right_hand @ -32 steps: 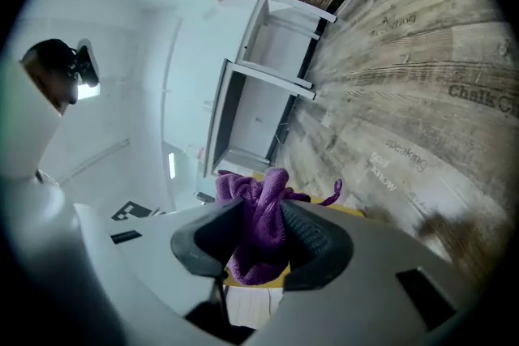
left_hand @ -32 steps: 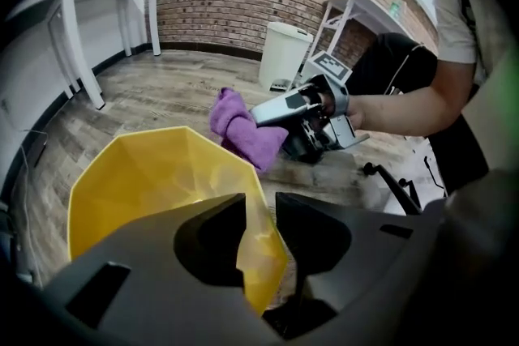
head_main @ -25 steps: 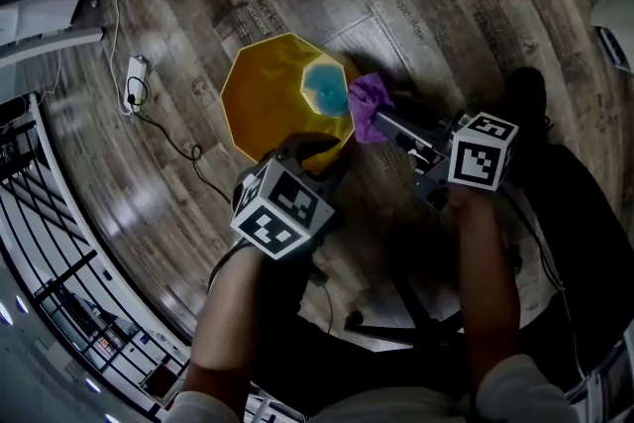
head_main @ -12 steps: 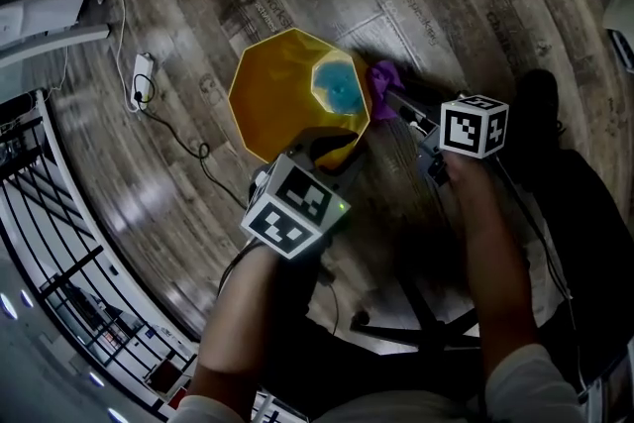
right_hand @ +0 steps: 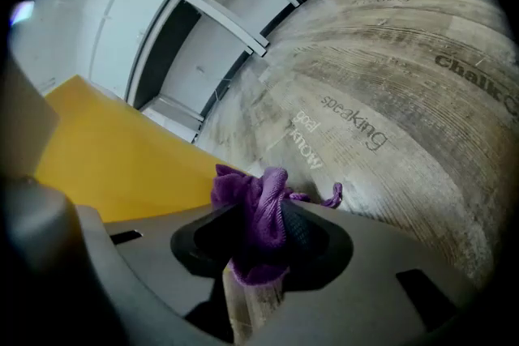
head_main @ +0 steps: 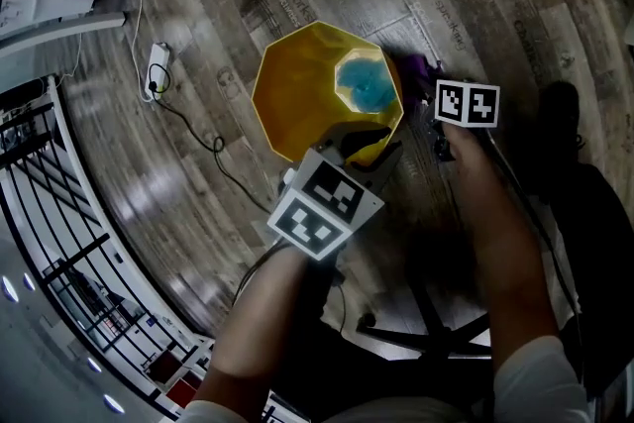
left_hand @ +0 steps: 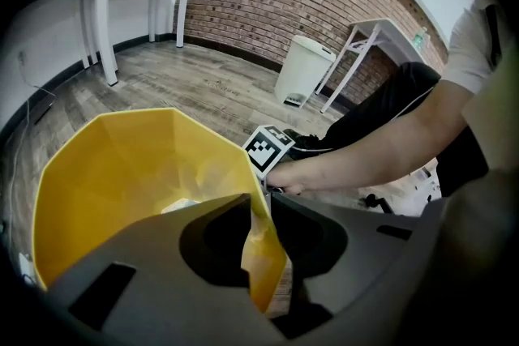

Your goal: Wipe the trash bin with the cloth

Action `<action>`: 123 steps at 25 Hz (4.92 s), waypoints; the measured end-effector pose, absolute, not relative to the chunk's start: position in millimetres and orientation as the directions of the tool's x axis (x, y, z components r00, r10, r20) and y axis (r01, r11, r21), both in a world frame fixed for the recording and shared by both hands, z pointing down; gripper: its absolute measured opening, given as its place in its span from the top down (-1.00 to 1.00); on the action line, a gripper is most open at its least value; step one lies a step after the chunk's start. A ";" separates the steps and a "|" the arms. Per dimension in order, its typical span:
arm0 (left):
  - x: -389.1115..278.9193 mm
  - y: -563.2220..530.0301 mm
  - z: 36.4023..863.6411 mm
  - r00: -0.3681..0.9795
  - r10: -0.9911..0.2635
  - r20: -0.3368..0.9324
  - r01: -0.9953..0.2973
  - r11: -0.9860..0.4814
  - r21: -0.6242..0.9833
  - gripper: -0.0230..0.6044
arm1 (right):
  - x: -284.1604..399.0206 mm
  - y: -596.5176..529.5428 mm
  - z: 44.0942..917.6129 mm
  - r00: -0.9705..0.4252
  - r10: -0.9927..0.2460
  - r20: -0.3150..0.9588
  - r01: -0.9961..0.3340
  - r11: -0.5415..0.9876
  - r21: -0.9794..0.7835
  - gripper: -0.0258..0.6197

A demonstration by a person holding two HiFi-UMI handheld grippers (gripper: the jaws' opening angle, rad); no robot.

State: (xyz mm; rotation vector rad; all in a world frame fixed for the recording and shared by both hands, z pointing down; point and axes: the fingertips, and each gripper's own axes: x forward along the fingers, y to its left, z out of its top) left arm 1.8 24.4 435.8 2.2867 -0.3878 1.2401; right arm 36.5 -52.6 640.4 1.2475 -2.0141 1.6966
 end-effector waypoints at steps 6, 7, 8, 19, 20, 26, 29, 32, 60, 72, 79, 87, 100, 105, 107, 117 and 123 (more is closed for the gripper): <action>1.1 25.7 434.9 0.553 -0.012 0.833 -0.480 -0.822 0.307 0.68 | 35.5 -49.6 675.9 -0.531 -0.378 0.759 -0.803 -0.061 -0.592 0.47; 1.5 26.3 434.5 0.557 -0.012 0.830 -0.476 -0.824 0.308 0.68 | 35.6 -48.4 679.8 -0.519 -0.371 0.770 -0.814 -0.059 -0.577 0.47; 1.8 26.6 433.5 0.563 -0.014 0.826 -0.471 -0.827 0.308 0.68 | 35.9 -48.0 681.9 -0.511 -0.368 0.777 -0.822 -0.057 -0.567 0.47; -22.5 51.4 435.4 0.464 0.008 0.886 -0.330 -0.926 0.182 0.46 | 79.8 -43.4 625.0 -0.500 -0.522 0.691 -0.763 -0.112 -0.637 0.47; -25.1 54.4 435.1 0.454 0.011 0.891 -0.318 -0.932 0.174 0.46 | 83.6 -40.0 615.8 -0.505 -0.542 0.672 -0.743 -0.122 -0.658 0.47; -56.9 68.5 452.4 0.337 0.009 0.941 -0.348 -0.928 0.134 0.46 | 84.0 -16.2 549.2 -0.602 -0.638 0.480 -0.547 -0.109 -0.830 0.47; -56.7 61.1 456.9 0.318 -0.021 0.948 -0.395 -0.912 0.112 0.59 | 75.2 -1.9 512.1 -0.634 -0.684 0.362 -0.409 -0.101 -0.907 0.47; -52.7 60.4 454.9 0.324 -0.024 0.946 -0.404 -0.907 0.115 0.78 | 63.8 1.8 475.0 -0.640 -0.719 0.269 -0.339 -0.050 -0.940 0.47; -67.4 82.0 453.1 0.361 0.023 0.932 -0.387 -0.906 0.172 0.83 | -1.2 -18.3 558.6 -0.734 -0.493 0.468 -0.554 0.035 -0.832 0.47; -80.0 80.1 454.5 0.381 0.021 0.924 -0.397 -0.899 0.184 0.83 | -28.1 -9.8 637.1 -0.681 -0.348 0.645 -0.690 0.009 -0.724 0.47; -77.0 79.1 454.1 0.397 0.020 0.918 -0.403 -0.894 0.194 0.83 | -29.5 -6.3 681.3 -0.617 -0.275 0.737 -0.770 0.020 -0.638 0.47; -79.3 76.1 451.9 0.404 0.004 0.915 -0.433 -0.880 0.195 0.82 | -30.9 -12.9 684.2 -0.570 -0.275 0.774 -0.815 0.075 -0.574 0.47; -101.4 81.5 455.3 0.334 0.026 0.942 -0.412 -0.895 0.171 0.58 | 21.9 -1.6 574.1 -0.619 -0.500 0.606 -0.675 -0.056 -0.736 0.47; -101.5 79.6 461.5 0.318 0.043 0.947 -0.423 -0.888 0.182 0.59 | 6.8 10.1 508.6 -0.686 -0.564 0.460 -0.545 -0.020 -0.838 0.47; -101.3 80.9 462.6 0.317 0.050 0.947 -0.423 -0.886 0.189 0.64 | -2.6 13.1 481.0 -0.718 -0.583 0.381 -0.478 0.015 -0.878 0.47; -91.5 73.0 461.9 0.343 0.034 0.939 -0.448 -0.872 0.195 0.78 | -21.3 25.3 427.3 -0.782 -0.588 0.208 -0.345 0.130 -0.930 0.47; -87.7 69.2 458.6 0.355 0.025 0.934 -0.440 -0.877 0.191 0.79 | -28.4 19.6 444.0 -0.790 -0.561 0.247 -0.375 0.122 -0.919 0.47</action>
